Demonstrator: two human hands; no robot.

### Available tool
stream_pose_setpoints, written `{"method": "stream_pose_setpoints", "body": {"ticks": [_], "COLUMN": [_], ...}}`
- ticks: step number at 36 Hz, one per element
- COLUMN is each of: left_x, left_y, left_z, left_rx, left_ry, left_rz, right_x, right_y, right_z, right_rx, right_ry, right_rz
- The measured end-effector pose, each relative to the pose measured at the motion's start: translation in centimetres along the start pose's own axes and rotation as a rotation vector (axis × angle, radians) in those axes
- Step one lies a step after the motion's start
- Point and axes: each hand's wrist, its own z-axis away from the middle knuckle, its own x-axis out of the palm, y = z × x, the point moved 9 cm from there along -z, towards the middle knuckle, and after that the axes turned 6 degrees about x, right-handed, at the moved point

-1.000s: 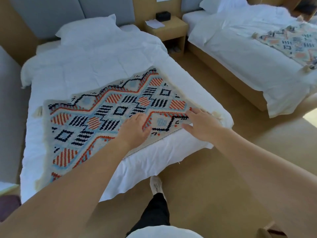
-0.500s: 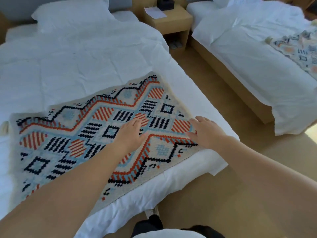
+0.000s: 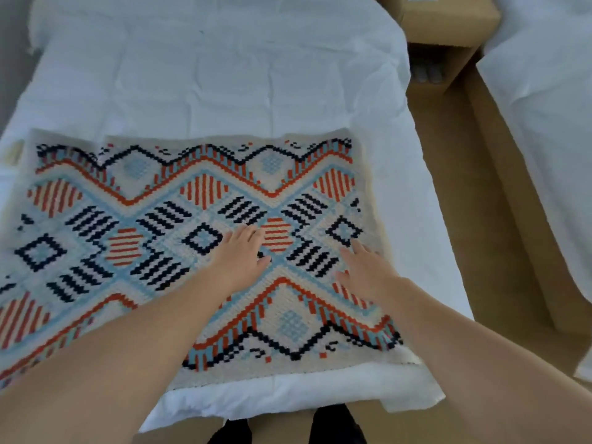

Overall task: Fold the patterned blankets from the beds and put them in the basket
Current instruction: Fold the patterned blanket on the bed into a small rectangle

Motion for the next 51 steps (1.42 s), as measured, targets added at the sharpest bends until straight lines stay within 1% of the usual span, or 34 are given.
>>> {"method": "stream_pose_setpoints", "body": {"ticks": [4, 9, 12, 16, 22, 25, 27, 30, 34, 41, 45, 47, 50, 51], "left_x": [3.8, 8.9, 10.4, 10.4, 8.8, 9.5, 10.3, 10.9, 11.1, 11.7, 12.1, 12.2, 12.3, 12.3], "left_y": [-0.1, -0.7, -1.1, -1.5, -3.8, -4.3, -4.3, -4.6, -4.7, -5.0, -5.2, -5.2, -5.3, -5.3], "left_z": [-5.0, -11.9, -16.1, -21.5, -28.2, -29.0, -29.0, -29.3, -29.7, -30.3, -30.7, -30.8, -30.8, -30.8], "left_rx": [-0.059, -0.093, -0.112, -0.107, -0.159, -0.172, -0.161, -0.157, -0.144, -0.132, -0.126, -0.121, -0.120, -0.122], "left_ry": [-0.043, -0.052, -0.016, 0.074, 0.240, 0.284, 0.311, 0.312, 0.294, 0.303, 0.315, 0.318, 0.317, 0.319], "left_rz": [0.030, 0.011, 0.027, 0.012, -0.019, -0.050, -0.051, -0.059, -0.058, -0.020, -0.023, -0.021, -0.023, -0.026], "right_x": [2.9, 6.6, 7.8, 7.7, 3.8, 1.1, -0.6, -3.2, -6.6, -10.9, -12.2, -13.2, -14.1, -14.2], "right_y": [1.1, 2.6, 3.7, 4.8, 5.3, 5.9, 6.3, 7.0, 8.1, 7.9, 8.1, 7.7, 6.1, 5.7], "right_z": [-6.7, -14.3, -18.1, -22.8, -28.7, -32.1, -34.3, -37.3, -40.7, -44.0, -44.8, -44.4, -42.8, -42.4], "right_rx": [-0.067, -0.103, -0.101, -0.103, -0.134, -0.114, -0.107, -0.103, -0.037, -0.062, -0.041, -0.044, -0.118, -0.131], "right_ry": [-0.073, -0.061, -0.006, 0.108, 0.263, 0.318, 0.323, 0.331, 0.347, 0.397, 0.413, 0.474, 0.605, 0.626], "right_rz": [0.015, 0.010, 0.031, 0.051, 0.059, 0.033, 0.023, 0.078, 0.066, 0.078, 0.061, 0.093, 0.178, 0.180]}}
